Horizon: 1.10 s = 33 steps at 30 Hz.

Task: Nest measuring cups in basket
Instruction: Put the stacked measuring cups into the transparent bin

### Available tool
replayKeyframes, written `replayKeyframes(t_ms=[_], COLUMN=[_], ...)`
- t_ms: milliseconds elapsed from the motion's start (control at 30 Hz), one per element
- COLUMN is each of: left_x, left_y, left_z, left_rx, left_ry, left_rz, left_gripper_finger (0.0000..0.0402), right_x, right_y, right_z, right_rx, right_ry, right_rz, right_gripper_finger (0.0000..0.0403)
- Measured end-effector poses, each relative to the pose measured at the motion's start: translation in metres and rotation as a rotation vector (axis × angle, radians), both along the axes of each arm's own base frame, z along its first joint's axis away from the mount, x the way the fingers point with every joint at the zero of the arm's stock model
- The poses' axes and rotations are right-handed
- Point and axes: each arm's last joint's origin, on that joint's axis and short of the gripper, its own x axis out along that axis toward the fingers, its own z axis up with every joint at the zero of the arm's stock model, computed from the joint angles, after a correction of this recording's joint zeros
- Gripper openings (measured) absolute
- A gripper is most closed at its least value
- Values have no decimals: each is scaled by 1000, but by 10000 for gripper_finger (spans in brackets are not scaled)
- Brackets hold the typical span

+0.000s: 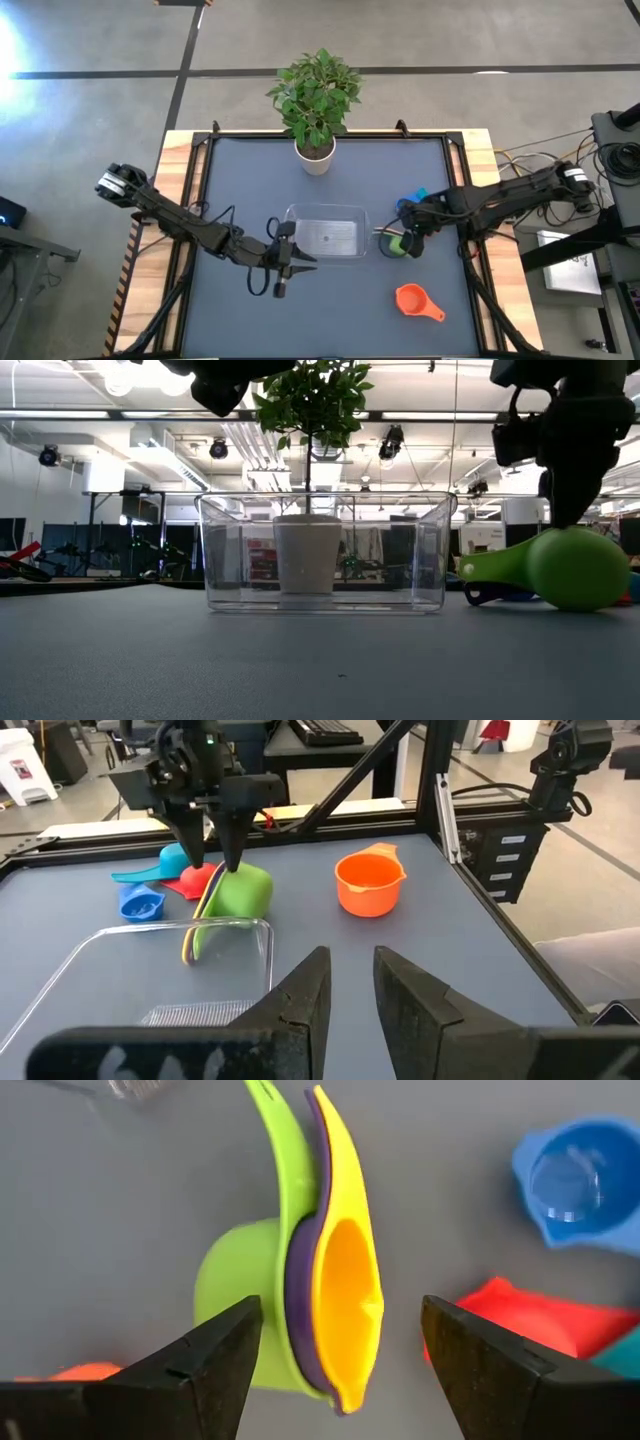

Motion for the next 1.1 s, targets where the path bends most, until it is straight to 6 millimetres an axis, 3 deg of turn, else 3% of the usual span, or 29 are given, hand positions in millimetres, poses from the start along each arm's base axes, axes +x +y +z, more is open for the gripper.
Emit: replayKeyframes(t_ms=[267, 867, 967, 1100], left_x=[0, 0, 0, 0], left_y=[0, 0, 0, 0], left_z=[0, -1, -1, -1], left_rx=[-2, -1, -1, -2], left_ry=[0, 6, 6, 6], left_rz=[1, 1, 2, 2], left_gripper_finger=[62, 62, 62, 62], right_x=[0, 3, 0, 1], right_y=[1, 4, 3, 4], right_z=[-17, -27, -33, -33], right_rx=[24, 115, 88, 75], right_ry=[-44, -104, -88, -106], right_rz=[11, 56, 61, 77], right_gripper_finger=[252, 177, 142, 58])
